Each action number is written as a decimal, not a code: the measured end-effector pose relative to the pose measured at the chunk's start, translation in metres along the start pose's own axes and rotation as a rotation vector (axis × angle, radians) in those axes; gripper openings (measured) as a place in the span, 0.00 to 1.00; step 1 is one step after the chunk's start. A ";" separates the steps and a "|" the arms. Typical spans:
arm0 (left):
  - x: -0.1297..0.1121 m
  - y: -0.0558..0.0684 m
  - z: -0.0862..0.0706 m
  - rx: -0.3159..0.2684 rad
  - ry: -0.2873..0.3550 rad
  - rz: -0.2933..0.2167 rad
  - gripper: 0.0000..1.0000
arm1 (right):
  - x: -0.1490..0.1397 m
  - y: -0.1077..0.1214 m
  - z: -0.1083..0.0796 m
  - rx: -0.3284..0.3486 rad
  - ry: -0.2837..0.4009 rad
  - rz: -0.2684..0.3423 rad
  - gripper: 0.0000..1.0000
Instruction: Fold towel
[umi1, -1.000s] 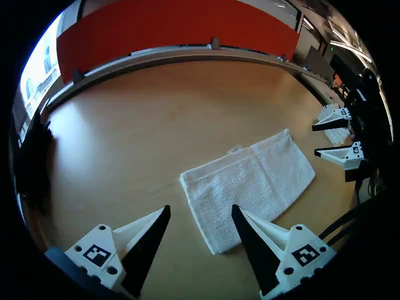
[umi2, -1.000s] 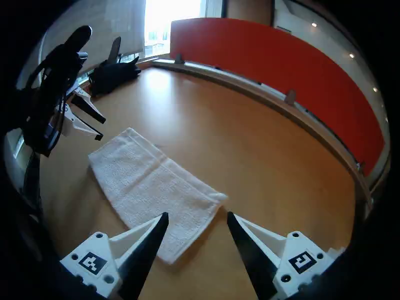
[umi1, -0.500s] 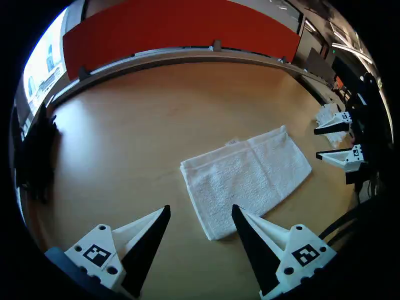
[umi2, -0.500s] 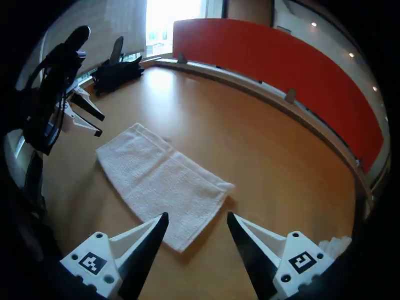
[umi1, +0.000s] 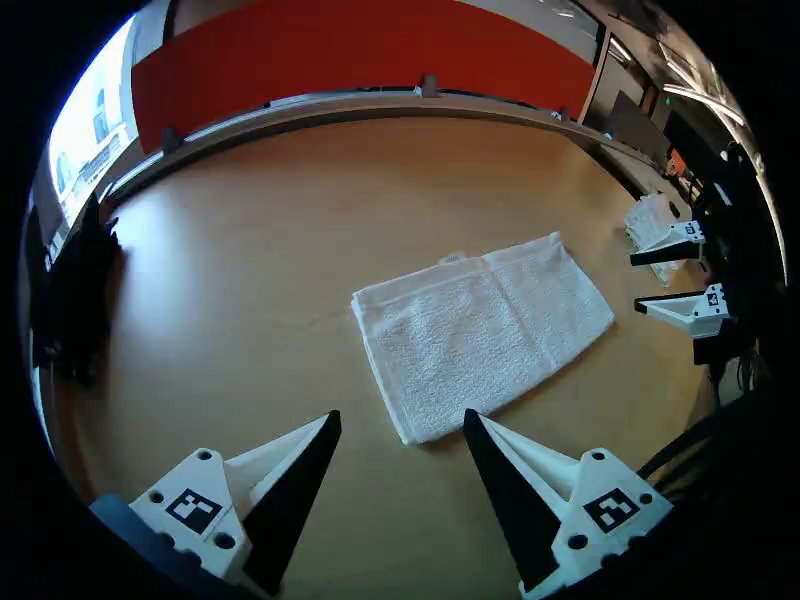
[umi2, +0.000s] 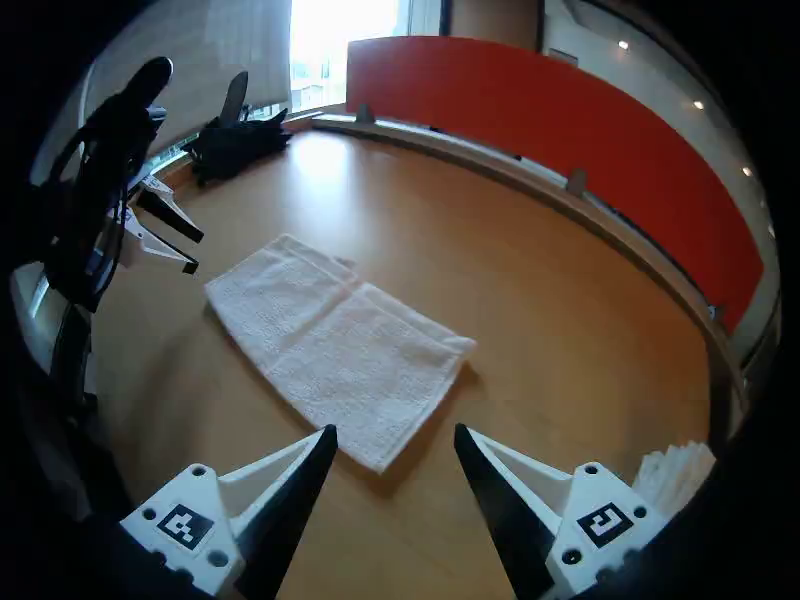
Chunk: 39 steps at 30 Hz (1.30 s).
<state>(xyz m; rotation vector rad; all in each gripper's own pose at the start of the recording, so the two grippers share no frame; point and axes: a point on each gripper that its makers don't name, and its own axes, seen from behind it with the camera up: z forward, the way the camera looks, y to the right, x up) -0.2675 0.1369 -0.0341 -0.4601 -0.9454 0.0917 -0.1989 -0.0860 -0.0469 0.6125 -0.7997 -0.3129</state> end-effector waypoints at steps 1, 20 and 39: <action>-0.001 0.000 0.000 0.001 0.001 -0.003 0.91 | 0.000 0.000 0.000 0.001 0.000 0.002 0.90; -0.024 -0.016 -0.024 0.099 0.029 -0.102 0.91 | 0.002 -0.009 0.007 0.038 -0.011 -0.046 0.90; -0.052 -0.024 -0.051 0.159 0.036 -0.186 0.91 | -0.016 -0.013 0.024 0.070 -0.052 -0.083 0.90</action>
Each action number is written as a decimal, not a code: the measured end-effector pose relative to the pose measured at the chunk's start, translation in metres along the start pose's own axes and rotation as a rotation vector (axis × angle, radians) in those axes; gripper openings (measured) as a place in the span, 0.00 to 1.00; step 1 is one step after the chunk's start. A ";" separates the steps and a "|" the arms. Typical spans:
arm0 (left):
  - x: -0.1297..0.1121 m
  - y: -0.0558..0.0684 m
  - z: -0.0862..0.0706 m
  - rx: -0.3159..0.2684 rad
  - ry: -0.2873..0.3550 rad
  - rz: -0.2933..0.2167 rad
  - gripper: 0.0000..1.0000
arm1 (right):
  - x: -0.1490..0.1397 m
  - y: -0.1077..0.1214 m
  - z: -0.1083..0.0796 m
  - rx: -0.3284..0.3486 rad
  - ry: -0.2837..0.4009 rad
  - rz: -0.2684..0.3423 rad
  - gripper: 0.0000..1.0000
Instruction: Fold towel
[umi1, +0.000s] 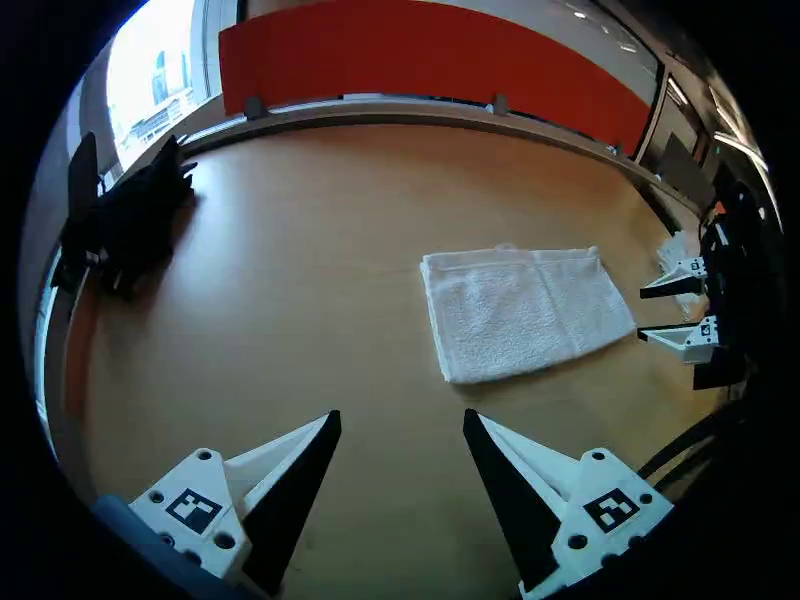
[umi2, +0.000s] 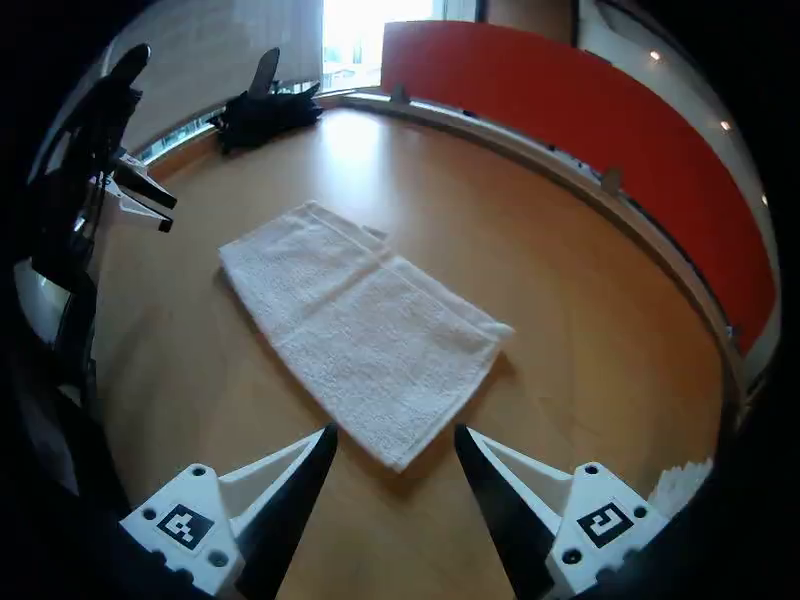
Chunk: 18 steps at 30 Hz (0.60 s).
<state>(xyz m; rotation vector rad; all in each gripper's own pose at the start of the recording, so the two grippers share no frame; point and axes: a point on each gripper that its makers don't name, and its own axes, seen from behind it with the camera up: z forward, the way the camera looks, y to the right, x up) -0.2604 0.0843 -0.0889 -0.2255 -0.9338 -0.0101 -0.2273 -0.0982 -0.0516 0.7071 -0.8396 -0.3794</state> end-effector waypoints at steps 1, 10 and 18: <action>-0.002 -0.001 -0.001 0.003 -0.001 -0.005 0.91 | -0.002 0.000 0.001 0.001 -0.005 0.001 0.90; -0.016 -0.006 -0.011 0.017 -0.010 -0.041 0.91 | -0.014 -0.001 0.009 0.009 -0.026 0.007 0.90; -0.024 -0.008 -0.017 0.020 -0.016 -0.064 0.91 | -0.025 0.001 0.013 0.015 -0.063 0.007 0.81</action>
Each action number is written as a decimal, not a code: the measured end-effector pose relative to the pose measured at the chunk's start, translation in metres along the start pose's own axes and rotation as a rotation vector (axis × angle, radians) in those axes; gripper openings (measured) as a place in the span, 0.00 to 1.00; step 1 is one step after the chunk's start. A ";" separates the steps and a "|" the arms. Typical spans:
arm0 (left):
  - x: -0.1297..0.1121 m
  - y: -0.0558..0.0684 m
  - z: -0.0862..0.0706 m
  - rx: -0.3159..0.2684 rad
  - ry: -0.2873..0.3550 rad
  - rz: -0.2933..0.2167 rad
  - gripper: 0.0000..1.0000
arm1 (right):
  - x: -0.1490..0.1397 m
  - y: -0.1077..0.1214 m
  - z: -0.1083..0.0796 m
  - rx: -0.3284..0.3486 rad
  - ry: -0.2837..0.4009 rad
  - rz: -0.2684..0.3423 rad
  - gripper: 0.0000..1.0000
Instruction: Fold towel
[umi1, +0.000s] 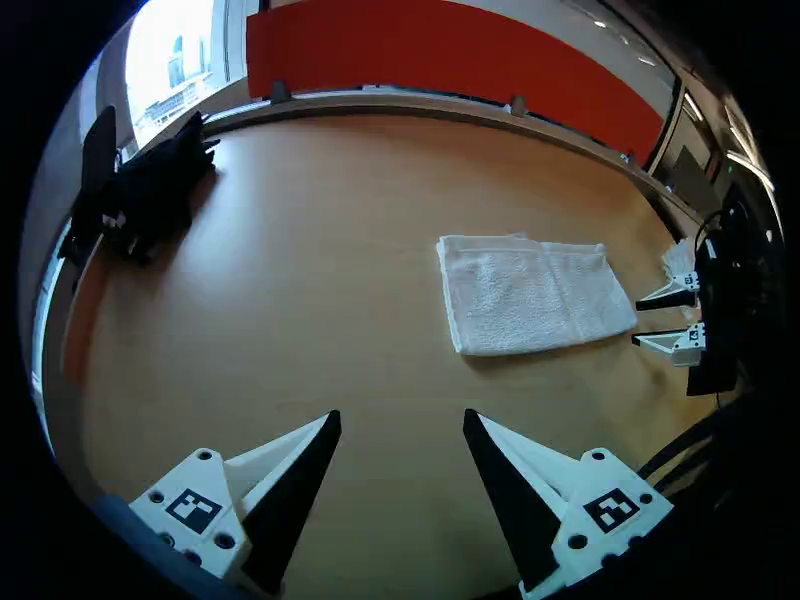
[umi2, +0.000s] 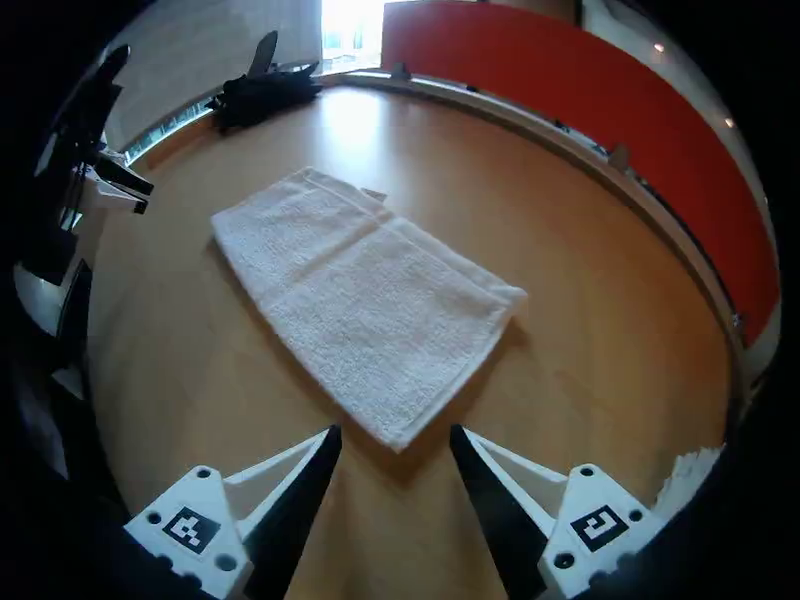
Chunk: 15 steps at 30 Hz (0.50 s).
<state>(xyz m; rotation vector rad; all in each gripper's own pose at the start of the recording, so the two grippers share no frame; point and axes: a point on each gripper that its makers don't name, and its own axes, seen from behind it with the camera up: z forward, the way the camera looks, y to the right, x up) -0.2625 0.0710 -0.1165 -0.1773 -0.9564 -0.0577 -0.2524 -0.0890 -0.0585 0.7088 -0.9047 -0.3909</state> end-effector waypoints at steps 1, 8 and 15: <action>-0.001 0.000 -0.001 0.000 -0.001 -0.003 0.91 | 0.000 0.000 0.000 0.004 -0.002 0.002 0.78; -0.004 -0.004 -0.003 0.003 -0.002 -0.018 0.91 | -0.005 0.000 0.001 0.018 -0.026 0.002 0.60; -0.003 -0.003 -0.006 -0.004 0.004 -0.026 0.91 | -0.009 0.000 0.002 0.023 -0.045 -0.004 0.50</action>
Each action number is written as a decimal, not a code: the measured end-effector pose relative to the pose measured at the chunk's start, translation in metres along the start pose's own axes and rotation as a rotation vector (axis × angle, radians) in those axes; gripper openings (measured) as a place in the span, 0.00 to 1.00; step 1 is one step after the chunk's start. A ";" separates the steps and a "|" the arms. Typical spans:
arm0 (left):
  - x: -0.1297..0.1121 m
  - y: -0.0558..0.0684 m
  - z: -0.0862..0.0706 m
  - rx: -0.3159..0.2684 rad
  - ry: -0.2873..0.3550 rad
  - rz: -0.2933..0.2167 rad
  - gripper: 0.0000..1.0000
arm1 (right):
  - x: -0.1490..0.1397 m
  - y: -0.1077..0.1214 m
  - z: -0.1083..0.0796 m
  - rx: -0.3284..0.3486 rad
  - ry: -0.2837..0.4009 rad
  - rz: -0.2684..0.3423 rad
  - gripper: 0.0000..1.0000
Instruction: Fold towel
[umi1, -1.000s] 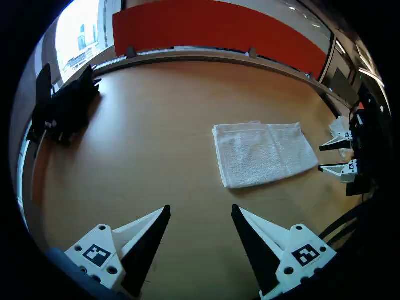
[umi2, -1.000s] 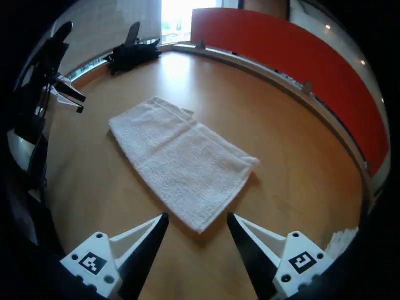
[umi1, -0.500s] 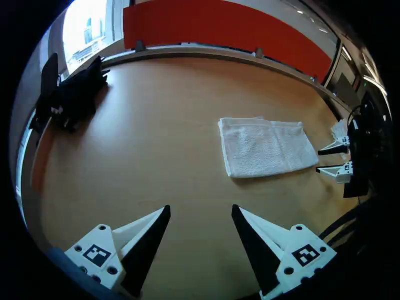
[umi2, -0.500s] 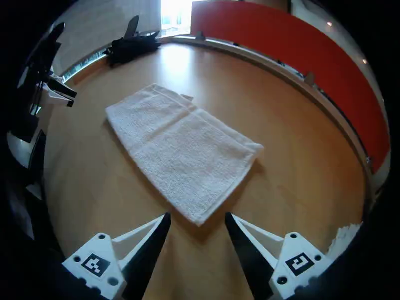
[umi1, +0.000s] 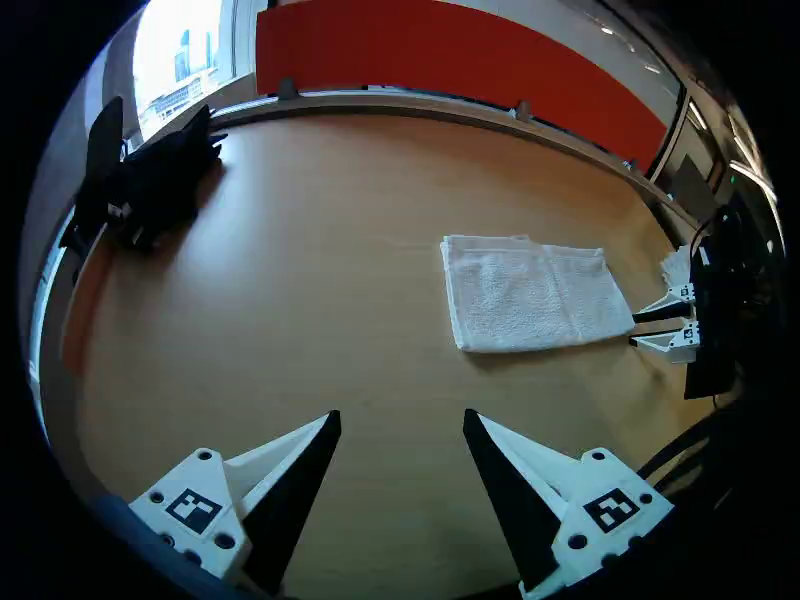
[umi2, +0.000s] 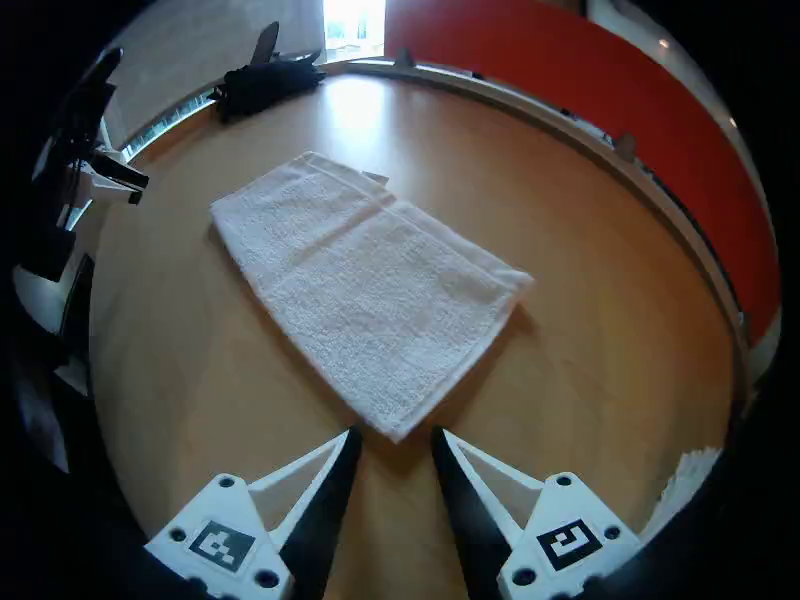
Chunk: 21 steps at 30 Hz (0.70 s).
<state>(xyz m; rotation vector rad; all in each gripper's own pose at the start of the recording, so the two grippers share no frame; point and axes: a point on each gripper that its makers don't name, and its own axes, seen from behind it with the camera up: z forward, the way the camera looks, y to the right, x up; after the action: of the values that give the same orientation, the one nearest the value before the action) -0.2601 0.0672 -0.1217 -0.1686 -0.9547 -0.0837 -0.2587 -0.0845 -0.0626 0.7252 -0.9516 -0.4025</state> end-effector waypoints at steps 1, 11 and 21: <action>0.000 0.000 0.000 0.000 0.000 0.000 0.91 | 0.000 0.000 0.000 0.003 -0.001 0.000 0.46; -0.003 -0.002 -0.001 0.002 -0.004 -0.004 0.91 | 0.001 -0.003 0.002 0.019 -0.002 -0.009 0.25; -0.006 -0.003 0.000 0.006 -0.008 -0.008 0.91 | 0.004 -0.005 -0.001 0.027 0.001 -0.023 0.05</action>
<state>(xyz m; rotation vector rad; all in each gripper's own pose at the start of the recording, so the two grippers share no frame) -0.2643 0.0639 -0.1263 -0.1599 -0.9638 -0.0877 -0.2560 -0.0898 -0.0642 0.7617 -0.9500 -0.4104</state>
